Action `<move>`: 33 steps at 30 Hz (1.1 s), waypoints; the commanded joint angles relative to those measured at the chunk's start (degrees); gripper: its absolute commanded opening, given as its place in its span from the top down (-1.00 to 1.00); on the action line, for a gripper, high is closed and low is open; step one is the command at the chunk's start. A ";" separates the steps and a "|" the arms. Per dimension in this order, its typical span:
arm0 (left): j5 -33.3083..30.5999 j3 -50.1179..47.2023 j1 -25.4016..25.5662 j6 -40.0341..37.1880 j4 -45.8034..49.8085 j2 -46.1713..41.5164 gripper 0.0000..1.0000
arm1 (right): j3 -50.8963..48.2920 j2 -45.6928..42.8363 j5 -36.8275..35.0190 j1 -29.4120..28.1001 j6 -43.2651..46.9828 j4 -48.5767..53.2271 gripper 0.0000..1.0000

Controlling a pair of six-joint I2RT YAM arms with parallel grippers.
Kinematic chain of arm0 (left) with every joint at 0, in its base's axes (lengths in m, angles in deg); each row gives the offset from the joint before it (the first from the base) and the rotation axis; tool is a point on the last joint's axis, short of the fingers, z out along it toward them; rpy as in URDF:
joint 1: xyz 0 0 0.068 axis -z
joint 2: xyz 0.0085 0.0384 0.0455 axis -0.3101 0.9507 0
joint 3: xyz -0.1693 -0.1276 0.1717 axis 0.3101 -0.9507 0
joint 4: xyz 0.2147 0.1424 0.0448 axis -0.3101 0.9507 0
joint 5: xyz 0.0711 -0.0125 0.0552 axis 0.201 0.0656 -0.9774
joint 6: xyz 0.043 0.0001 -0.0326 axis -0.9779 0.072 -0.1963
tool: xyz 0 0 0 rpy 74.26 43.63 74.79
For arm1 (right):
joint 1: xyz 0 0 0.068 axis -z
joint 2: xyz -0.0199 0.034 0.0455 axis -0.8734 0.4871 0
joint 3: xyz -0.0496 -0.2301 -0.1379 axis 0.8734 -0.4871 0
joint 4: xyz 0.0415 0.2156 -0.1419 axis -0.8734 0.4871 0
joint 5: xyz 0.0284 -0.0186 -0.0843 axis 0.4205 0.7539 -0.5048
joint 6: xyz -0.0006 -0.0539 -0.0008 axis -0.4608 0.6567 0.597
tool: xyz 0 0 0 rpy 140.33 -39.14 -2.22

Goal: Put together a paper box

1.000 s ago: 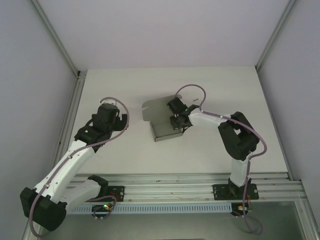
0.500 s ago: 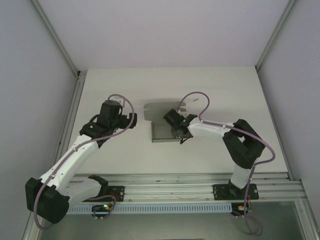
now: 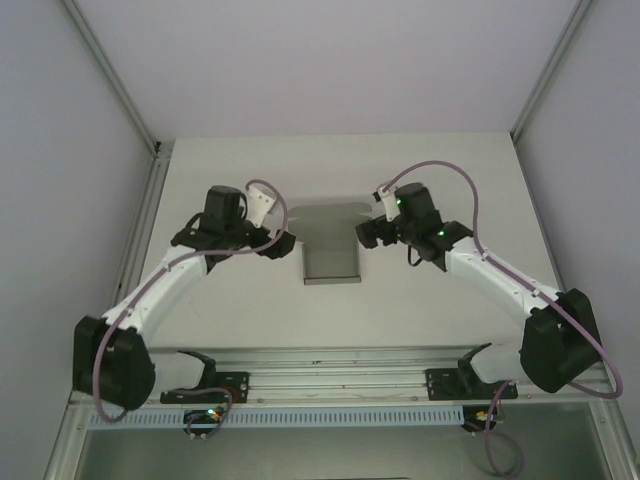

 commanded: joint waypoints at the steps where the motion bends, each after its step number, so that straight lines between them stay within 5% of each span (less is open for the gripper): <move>1: 9.99 5.07 -1.47 -8.67 2.26 3.50 -0.95 | 4.37 2.04 18.85 3.65 16.70 0.05 -0.99; 4: 10.10 7.36 -1.48 -14.07 4.13 7.20 -0.87 | 10.40 6.95 25.42 5.34 22.41 6.38 -0.93; 14: 9.43 21.70 -1.22 -21.13 17.64 22.63 -0.41 | 24.45 21.78 27.27 7.13 26.75 17.10 -0.69; 22: 10.56 26.44 -0.29 -23.34 23.10 27.05 0.25 | 27.38 25.55 28.38 7.35 29.09 24.52 0.21; 33: 9.68 26.36 0.82 -22.59 21.66 27.18 0.61 | 28.22 26.19 29.66 7.33 29.52 27.27 0.63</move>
